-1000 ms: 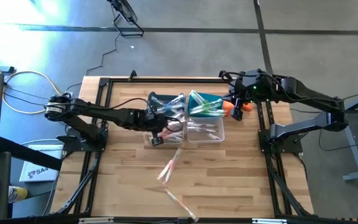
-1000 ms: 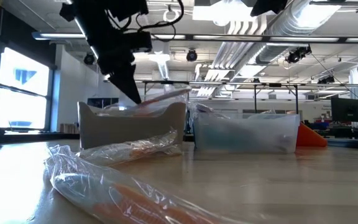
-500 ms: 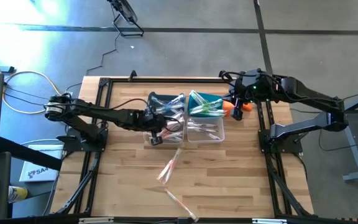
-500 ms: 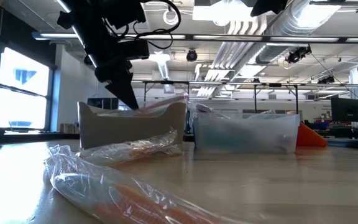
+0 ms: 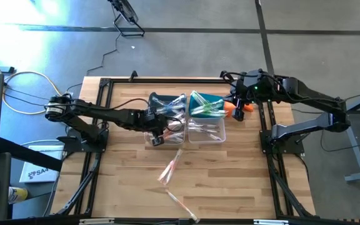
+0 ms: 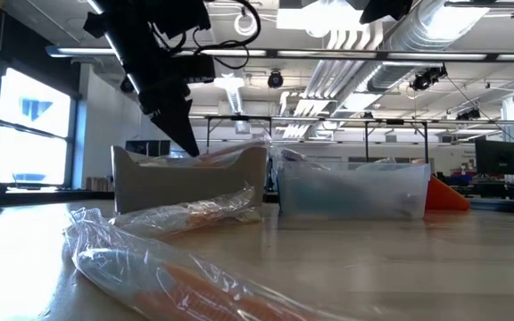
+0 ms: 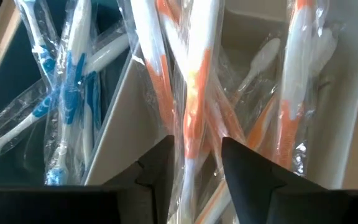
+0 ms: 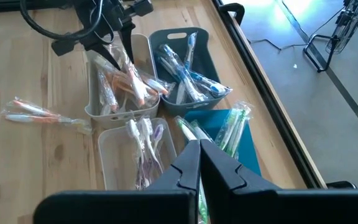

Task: Pick & Place Toothbrushes
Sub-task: Put the orange toothbrush into the gray bin

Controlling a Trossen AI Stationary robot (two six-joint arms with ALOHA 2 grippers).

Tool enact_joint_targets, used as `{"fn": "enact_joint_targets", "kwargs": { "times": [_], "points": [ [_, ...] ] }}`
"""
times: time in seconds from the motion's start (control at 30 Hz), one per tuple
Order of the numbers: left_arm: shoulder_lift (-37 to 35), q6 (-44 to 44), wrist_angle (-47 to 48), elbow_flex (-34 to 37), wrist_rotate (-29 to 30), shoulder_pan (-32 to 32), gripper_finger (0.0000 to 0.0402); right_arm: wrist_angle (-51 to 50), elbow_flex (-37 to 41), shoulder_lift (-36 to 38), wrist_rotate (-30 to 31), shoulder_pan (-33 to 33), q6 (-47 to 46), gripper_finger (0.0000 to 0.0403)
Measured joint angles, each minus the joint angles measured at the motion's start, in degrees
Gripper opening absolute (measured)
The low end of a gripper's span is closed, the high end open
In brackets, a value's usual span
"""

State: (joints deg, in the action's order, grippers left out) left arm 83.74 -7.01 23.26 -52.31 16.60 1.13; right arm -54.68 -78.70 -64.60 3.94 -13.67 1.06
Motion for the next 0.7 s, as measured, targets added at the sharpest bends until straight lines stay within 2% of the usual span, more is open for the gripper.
{"fn": "enact_joint_targets", "kwargs": {
  "times": [0.4, 0.6, 0.7],
  "points": [
    [0.0, -1.1, 15.2, -13.4, -0.7, 0.0, 0.0132, -0.1, 0.0, 0.0, 0.0, 0.0, 0.0, 0.0004],
    [0.0, -9.1, 20.3, -20.1, -1.3, 0.0, 0.0132, -0.1, 0.0, 0.0, -1.7, 0.0, 0.1, 0.0004],
    [0.0, -12.9, 20.9, -22.9, -4.7, 0.0, 0.0132, -0.1, 0.0, 0.0, -2.9, 0.0, 0.2, 0.0004]
  ]
}}
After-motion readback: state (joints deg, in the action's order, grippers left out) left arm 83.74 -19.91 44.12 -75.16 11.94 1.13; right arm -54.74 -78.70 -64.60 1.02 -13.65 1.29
